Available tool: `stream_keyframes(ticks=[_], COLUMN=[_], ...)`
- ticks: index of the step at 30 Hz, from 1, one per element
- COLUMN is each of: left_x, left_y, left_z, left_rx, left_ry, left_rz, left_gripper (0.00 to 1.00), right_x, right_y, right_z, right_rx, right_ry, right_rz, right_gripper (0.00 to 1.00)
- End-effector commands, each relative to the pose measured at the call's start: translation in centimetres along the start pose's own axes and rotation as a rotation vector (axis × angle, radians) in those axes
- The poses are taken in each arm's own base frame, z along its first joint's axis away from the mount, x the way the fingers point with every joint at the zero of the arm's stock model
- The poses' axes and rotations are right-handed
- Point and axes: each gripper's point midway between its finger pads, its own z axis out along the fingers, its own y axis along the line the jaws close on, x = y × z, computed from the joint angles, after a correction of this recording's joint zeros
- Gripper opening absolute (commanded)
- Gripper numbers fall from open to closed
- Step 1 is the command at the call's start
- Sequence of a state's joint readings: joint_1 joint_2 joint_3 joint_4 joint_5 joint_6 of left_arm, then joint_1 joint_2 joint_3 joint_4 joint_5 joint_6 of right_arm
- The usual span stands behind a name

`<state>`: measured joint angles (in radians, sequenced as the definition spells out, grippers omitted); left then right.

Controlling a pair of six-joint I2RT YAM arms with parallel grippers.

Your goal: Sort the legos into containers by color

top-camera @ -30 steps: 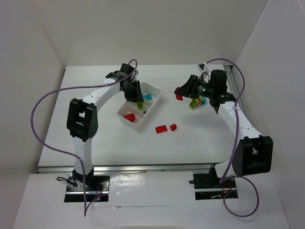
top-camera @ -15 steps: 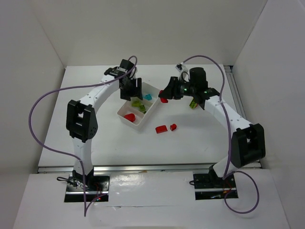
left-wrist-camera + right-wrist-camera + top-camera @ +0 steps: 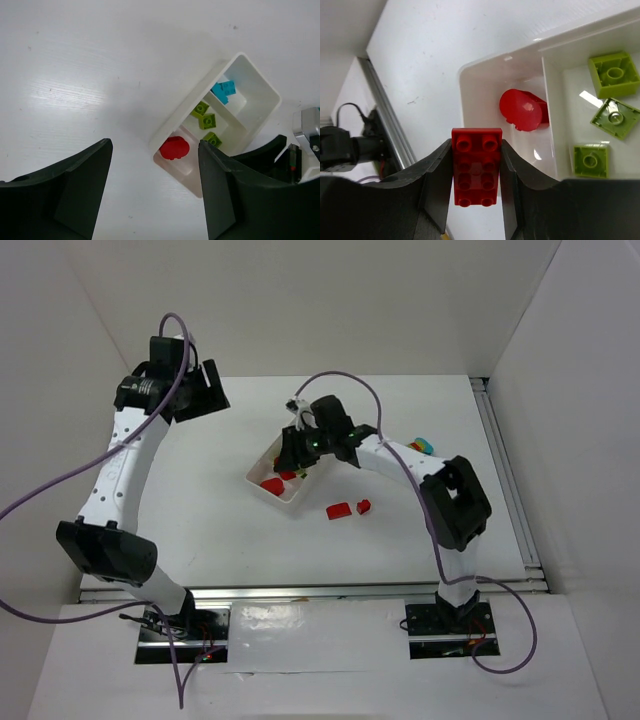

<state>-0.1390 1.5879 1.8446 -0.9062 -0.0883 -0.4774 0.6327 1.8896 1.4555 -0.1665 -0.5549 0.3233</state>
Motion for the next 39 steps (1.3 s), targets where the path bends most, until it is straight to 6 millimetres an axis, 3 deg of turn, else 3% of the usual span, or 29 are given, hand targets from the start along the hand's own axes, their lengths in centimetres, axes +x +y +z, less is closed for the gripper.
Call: stream_keyframes(ticks=[1, 2, 3, 6, 7, 10, 12, 13, 14, 17, 18, 20, 21, 22, 24, 27, 32, 39], left_x=[1.0, 1.2, 1.3, 1.5, 1.5, 1.4, 1.2, 1.2, 1.0, 1.2, 1.1, 1.3, 1.3, 1.7, 1.6, 2.2, 2.4, 2.9], left_y=[0.7, 1.2, 0.9, 1.2, 1.2, 1.0, 1.0, 1.0, 0.9, 0.5, 0.4, 0.3, -0.3, -0.5, -1.0, -1.4, -2.2, -2.4], left_z=[0.8, 1.0, 0.9, 1.1, 1.1, 1.2, 0.8, 0.8, 0.9, 0.9, 0.7, 1.1, 1.2, 1.7, 1.5, 2.2, 2.4, 2.5], left_rx=[-0.002, -0.013, 0.002, 0.002, 0.002, 0.014, 0.018, 0.018, 0.021, 0.047, 0.053, 0.059, 0.074, 0.075, 0.085, 0.092, 0.105, 0.108], left_ry=[0.036, 0.041, 0.048, 0.059, 0.059, 0.054, 0.046, 0.046, 0.037, 0.038, 0.024, 0.038, 0.043, 0.058, 0.052, 0.077, 0.084, 0.095], left_rz=[-0.019, -0.026, -0.017, -0.024, -0.024, -0.024, -0.024, -0.024, -0.024, -0.024, -0.024, -0.025, -0.019, -0.013, -0.006, 0.0, 0.013, 0.028], left_gripper=[0.79, 0.79, 0.79, 0.79, 0.79, 0.79, 0.79, 0.79, 0.79, 0.79, 0.79, 0.79, 0.79, 0.79, 0.79, 0.78, 0.78, 0.78], right_x=[-1.3, -0.9, -0.9, -1.4, -2.4, -3.8, -4.4, -5.7, -4.3, -2.9, 0.3, 3.0, 5.8, 6.6, 10.2, 12.7, 15.1, 16.0], right_y=[0.7, 0.8, 0.4, 0.1, 0.7, 0.3, -0.8, -0.7, -3.8, -6.1, -8.6, -10.0, -11.1, -11.3, -12.0, -12.5, -14.6, -16.3], right_z=[2.0, 2.5, 2.7, 2.9, 2.2, 0.4, -2.4, -5.0, -6.5, -11.4, -12.4, -13.8, -14.3, -14.8, -14.5, -14.1, -13.0, -11.0], right_rx=[0.018, 0.032, 0.049, 0.092, 0.097, 0.181, 0.298, 0.341, 0.45, 0.596, 0.698, 0.768, 0.823, 0.851, 0.867, 0.85, 0.89, 0.86], right_ry=[-0.017, -0.008, -0.002, -0.01, -0.035, -0.087, -0.146, -0.214, -0.225, -0.301, -0.258, -0.209, -0.123, -0.097, 0.002, 0.055, 0.166, 0.21], right_rz=[-0.089, -0.099, -0.094, -0.106, -0.116, -0.134, -0.115, -0.082, -0.03, 0.078, 0.102, 0.137, 0.145, 0.166, 0.18, 0.18, 0.151, 0.108], right_gripper=[0.25, 0.54, 0.68, 0.88, 0.91, 0.93, 0.88, 0.79, 0.72, 0.6, 0.6, 0.69, 0.8, 0.84, 0.88, 0.89, 0.87, 0.75])
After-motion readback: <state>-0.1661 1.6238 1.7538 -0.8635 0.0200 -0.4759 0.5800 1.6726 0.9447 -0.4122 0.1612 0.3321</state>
